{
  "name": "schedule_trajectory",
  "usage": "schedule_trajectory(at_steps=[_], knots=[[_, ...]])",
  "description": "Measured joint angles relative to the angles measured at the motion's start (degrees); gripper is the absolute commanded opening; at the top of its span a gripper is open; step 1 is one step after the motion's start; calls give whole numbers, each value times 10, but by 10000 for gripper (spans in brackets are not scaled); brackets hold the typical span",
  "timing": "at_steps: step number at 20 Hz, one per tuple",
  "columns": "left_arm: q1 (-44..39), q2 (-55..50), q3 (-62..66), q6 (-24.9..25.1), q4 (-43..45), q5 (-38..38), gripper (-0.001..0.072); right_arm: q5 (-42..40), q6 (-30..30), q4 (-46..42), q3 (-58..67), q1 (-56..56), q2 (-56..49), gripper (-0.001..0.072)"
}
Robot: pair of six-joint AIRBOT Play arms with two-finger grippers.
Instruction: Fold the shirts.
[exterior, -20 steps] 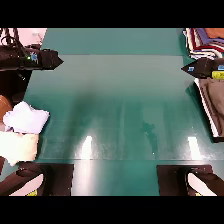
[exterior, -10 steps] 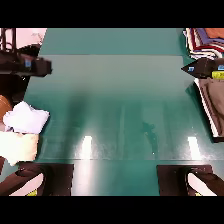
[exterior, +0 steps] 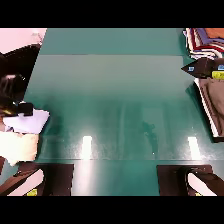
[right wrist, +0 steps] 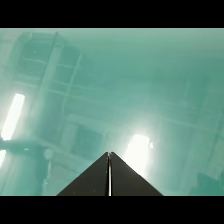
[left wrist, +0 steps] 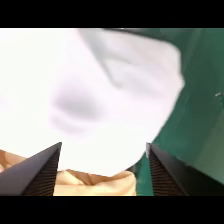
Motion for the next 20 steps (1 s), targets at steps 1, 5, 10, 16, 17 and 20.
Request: schedule_trajectory(at_steps=[1,5,10,16,17,20], knots=[[8,0,-21,-2,4,17,294,-2,0,0,0,0,0,18],[23,0,-61,-9,12,55,123,-16,0,0,0,0,0,18],[28,3,-73,-15,16,70,22,-23,0,0,0,0,0,19],[28,73,-7,-27,16,75,21,-27,0,1,0,0,0,18],[28,91,21,-28,11,72,21,-28,0,1,0,0,0,18],[21,126,120,-27,-12,47,21,-34,0,1,0,0,0,18]])
